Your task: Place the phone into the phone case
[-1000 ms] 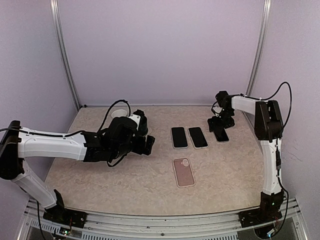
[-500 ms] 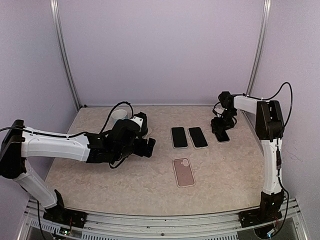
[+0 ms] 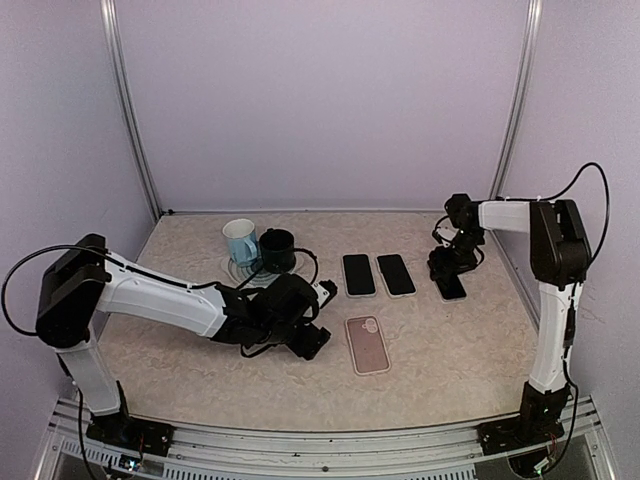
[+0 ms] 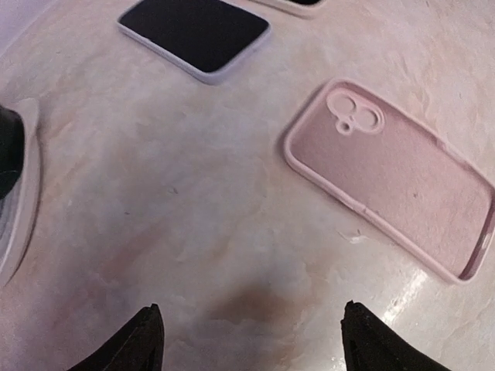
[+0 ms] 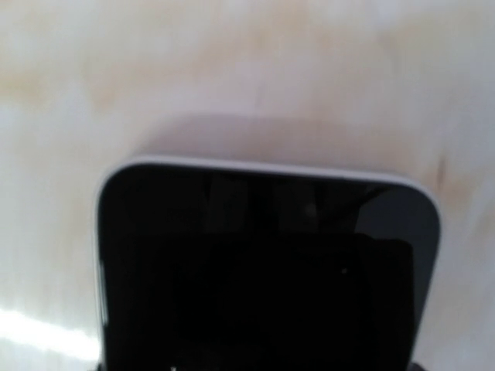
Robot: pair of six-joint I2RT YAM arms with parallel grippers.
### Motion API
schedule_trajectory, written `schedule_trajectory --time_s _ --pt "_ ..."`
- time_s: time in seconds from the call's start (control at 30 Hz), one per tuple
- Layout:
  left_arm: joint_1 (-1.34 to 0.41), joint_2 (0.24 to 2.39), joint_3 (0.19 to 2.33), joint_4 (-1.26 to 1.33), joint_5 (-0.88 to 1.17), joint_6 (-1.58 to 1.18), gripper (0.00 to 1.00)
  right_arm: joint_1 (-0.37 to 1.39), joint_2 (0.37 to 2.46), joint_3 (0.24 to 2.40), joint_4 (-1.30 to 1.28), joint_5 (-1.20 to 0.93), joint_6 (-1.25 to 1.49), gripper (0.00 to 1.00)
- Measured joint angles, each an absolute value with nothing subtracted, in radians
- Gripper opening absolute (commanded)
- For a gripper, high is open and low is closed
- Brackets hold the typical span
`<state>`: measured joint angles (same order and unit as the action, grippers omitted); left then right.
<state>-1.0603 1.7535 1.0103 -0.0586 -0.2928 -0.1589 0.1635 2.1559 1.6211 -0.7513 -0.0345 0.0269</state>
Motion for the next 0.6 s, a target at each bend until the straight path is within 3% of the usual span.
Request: schedule_trajectory --time_s 0.27,0.6 --pt "-1.131 1.888 1.063 -0.093 -0.099 -0.063 0.54 0.173 1.98 1.398 -0.648 -0.049 0.077 0.6" --pt "-1.138 2.012 1.211 -0.105 0.064 0.01 0.53 0.258 1.814 1.249 -0.519 -0.01 0.134 0.59"
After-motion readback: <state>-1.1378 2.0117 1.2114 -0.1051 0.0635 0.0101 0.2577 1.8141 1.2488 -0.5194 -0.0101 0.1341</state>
